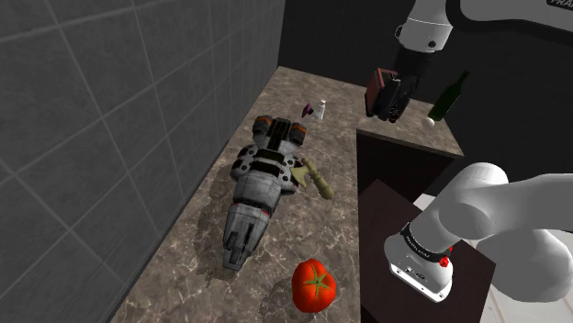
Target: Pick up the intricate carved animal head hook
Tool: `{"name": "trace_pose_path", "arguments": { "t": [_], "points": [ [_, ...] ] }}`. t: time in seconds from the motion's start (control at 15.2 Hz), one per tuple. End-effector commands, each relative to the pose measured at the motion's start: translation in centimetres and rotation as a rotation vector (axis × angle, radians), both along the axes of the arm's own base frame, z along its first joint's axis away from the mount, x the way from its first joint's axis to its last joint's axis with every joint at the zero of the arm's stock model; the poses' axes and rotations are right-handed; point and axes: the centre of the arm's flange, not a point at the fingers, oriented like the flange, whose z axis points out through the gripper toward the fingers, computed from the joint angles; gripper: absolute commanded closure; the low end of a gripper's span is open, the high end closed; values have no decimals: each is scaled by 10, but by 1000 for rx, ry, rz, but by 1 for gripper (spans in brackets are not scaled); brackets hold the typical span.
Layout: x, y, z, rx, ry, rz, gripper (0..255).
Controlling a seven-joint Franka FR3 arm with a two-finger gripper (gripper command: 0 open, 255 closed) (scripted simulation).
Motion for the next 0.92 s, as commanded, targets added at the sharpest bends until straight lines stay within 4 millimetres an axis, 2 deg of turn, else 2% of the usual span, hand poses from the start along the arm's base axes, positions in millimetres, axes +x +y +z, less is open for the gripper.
{"name": "trace_pose_path", "arguments": {
  "t": [0.0,0.86],
  "points": [
    [0,0,0,0,0,0,0],
    [60,37,-158,-104,-25,132,0]
  ]
}}
